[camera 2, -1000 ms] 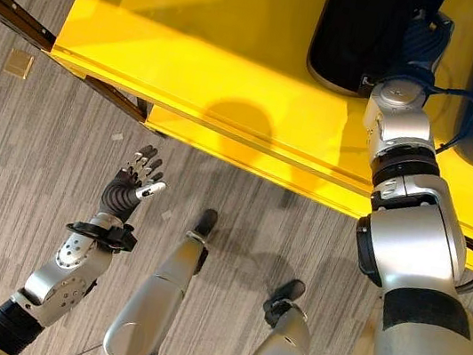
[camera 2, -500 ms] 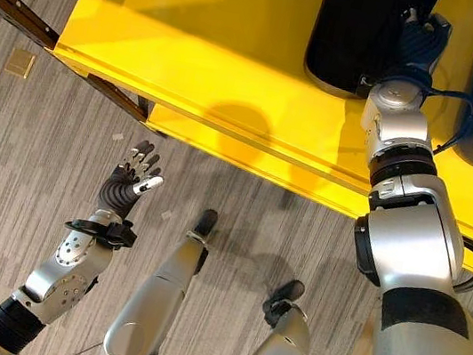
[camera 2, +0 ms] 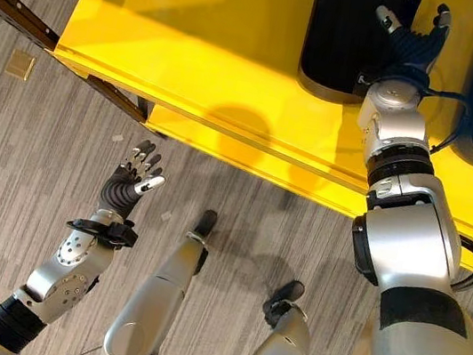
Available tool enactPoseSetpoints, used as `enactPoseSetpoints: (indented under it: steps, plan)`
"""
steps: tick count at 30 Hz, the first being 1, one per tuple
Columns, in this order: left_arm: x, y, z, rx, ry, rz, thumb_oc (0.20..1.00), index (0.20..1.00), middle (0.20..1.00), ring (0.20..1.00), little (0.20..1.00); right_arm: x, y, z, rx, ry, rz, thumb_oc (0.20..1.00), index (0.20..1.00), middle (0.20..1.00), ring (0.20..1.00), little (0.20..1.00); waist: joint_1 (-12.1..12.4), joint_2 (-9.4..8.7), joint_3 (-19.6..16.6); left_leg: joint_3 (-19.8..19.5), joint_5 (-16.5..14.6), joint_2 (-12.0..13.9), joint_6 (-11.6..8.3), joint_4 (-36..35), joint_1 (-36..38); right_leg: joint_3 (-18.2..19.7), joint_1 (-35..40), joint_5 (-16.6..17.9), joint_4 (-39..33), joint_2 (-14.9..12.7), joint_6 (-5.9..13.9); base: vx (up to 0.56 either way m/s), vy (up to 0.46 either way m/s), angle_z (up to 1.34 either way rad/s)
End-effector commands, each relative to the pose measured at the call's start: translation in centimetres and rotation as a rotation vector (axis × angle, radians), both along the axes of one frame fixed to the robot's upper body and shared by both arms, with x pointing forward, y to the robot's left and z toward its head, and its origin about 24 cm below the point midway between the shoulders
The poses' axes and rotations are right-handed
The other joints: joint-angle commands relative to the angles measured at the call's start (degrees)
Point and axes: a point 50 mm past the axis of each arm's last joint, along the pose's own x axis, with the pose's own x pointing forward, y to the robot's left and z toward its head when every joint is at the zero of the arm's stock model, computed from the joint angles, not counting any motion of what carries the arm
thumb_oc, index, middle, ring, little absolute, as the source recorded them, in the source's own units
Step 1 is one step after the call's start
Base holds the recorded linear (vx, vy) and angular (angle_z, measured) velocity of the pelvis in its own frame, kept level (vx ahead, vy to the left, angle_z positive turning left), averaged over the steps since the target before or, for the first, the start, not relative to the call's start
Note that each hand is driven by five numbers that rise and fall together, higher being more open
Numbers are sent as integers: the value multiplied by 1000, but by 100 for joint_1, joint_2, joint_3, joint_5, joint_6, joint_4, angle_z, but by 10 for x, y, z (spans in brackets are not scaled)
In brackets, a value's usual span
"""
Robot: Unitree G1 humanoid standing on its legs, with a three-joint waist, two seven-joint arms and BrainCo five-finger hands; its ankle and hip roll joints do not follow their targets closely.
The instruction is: Move parts from the plastic box to the shelf.
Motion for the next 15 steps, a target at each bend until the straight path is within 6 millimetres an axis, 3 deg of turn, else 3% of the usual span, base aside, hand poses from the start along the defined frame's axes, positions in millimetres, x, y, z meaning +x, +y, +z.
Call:
enactPoseSetpoints:
  steps: [1,15]
  plan:
    - [-2,-3,26,-41,-123,-23,1000,1000,1000,1000,1000,0,-1,-1,43,-2,-13,1000,1000,1000,1000,1000,62,115,-70,446,-446,100,194,-45,40,261,255,-574,374,194,-240,0,0,0]
    - [-1,-1,21,-44,-96,-14,1000,1000,1000,1000,1000,5,16,-26,169,3,48,1000,1000,1000,1000,1000,17,20,-70,424,-445,172,172,-110,258,205,506,-561,253,281,-217,0,0,0]
